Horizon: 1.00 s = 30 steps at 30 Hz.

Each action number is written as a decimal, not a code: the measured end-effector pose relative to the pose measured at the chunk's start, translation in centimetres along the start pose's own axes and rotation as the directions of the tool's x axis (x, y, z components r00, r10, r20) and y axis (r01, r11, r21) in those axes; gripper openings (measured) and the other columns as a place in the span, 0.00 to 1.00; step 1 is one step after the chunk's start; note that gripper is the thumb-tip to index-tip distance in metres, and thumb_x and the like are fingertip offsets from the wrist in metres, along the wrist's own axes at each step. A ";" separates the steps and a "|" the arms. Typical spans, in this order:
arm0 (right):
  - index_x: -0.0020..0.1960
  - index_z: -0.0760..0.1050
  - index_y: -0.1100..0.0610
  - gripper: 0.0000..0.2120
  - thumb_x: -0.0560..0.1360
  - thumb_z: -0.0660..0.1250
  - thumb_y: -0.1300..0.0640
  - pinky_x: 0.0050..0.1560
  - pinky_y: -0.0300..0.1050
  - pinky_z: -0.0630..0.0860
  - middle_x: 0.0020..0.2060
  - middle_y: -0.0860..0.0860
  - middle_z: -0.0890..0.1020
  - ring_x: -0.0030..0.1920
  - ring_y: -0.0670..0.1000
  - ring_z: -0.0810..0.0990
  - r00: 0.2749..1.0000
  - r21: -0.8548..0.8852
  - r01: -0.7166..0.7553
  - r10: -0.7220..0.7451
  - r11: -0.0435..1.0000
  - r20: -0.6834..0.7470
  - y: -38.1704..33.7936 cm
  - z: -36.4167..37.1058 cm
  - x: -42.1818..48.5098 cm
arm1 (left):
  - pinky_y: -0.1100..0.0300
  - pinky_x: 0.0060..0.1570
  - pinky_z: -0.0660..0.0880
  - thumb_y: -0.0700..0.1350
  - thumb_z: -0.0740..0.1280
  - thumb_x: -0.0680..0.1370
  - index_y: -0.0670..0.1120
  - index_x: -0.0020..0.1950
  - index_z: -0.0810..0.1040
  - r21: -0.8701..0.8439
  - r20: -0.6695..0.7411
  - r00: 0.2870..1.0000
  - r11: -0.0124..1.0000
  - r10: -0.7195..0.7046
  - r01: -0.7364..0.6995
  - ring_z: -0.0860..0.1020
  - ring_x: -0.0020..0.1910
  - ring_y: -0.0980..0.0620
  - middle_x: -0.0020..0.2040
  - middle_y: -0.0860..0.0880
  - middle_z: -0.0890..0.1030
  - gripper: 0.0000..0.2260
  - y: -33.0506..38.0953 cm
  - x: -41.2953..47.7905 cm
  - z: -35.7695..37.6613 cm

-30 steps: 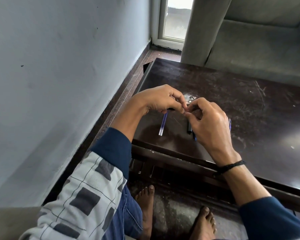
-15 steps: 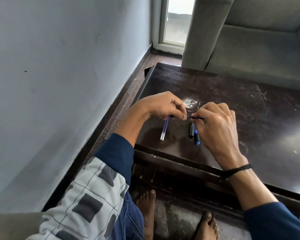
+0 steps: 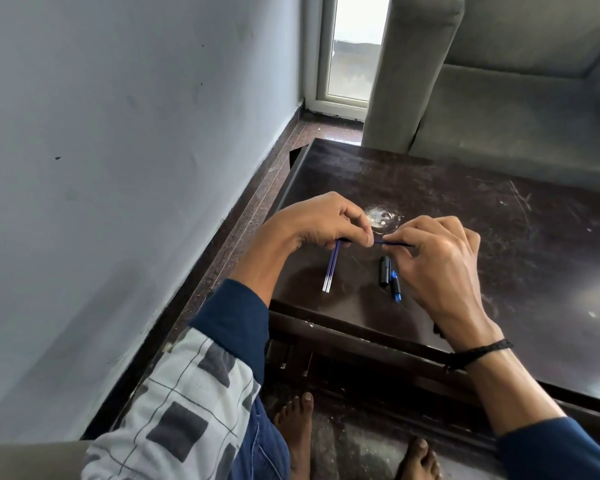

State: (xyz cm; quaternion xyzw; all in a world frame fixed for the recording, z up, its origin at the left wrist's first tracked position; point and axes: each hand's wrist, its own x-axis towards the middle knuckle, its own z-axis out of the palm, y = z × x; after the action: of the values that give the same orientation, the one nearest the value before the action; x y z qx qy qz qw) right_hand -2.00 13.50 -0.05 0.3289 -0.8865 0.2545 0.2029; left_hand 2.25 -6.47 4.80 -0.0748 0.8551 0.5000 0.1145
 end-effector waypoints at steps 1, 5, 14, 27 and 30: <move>0.44 0.87 0.48 0.04 0.72 0.79 0.56 0.56 0.43 0.56 0.43 0.42 0.84 0.51 0.51 0.75 1.000 0.011 0.008 -0.009 1.000 0.008 -0.1 0.1 0.0 | 0.66 0.32 0.70 0.42 0.75 0.75 0.43 0.48 0.86 0.005 0.017 1.000 1.000 0.002 -0.002 0.74 0.35 0.57 0.38 0.45 0.79 0.04 0.1 0.0 0.2; 0.48 0.87 0.47 0.05 0.72 0.78 0.55 0.56 0.45 0.57 0.45 0.42 0.84 0.52 0.51 0.75 0.999 0.022 0.020 -0.021 1.000 0.049 -0.1 0.3 -0.2 | 0.66 0.31 0.69 0.41 0.75 0.75 0.41 0.49 0.85 -0.001 0.026 1.000 1.000 0.013 -0.013 0.73 0.35 0.53 0.37 0.43 0.78 0.05 0.2 0.3 0.7; 0.44 0.86 0.49 0.03 0.72 0.78 0.55 0.53 0.40 0.53 0.43 0.42 0.81 0.49 0.47 0.71 0.997 0.045 -0.044 0.041 0.998 0.065 0.6 -0.6 0.4 | 0.65 0.31 0.69 0.40 0.75 0.75 0.41 0.48 0.86 -0.039 -0.010 1.000 0.999 -0.003 0.002 0.74 0.33 0.57 0.39 0.44 0.79 0.05 -0.2 0.1 0.0; 0.42 0.85 0.50 0.04 0.71 0.80 0.57 0.52 0.49 0.62 0.40 0.39 0.77 0.46 0.47 0.71 0.993 0.069 -0.039 0.031 0.997 0.115 0.6 -0.9 0.7 | 0.65 0.33 0.71 0.41 0.76 0.74 0.42 0.49 0.86 -0.016 0.009 1.000 0.999 0.030 -0.030 0.74 0.35 0.56 0.38 0.46 0.79 0.05 -0.5 0.2 -0.2; 0.41 0.85 0.51 0.05 0.69 0.80 0.58 0.50 0.53 0.68 0.39 0.42 0.79 0.44 0.49 0.72 0.990 0.065 -0.032 0.023 0.997 0.136 0.7 -0.7 0.6 | 0.65 0.34 0.73 0.40 0.75 0.74 0.43 0.50 0.86 0.037 0.033 0.998 0.998 0.050 -0.051 0.74 0.33 0.57 0.37 0.47 0.80 0.06 -0.6 0.2 -0.3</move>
State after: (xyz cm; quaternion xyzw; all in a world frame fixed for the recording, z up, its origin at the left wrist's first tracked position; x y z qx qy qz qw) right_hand -2.81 14.07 0.59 0.3398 -0.8937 0.2637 0.1278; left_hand 2.12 -7.06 4.41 -0.0428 0.8641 0.4877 0.1169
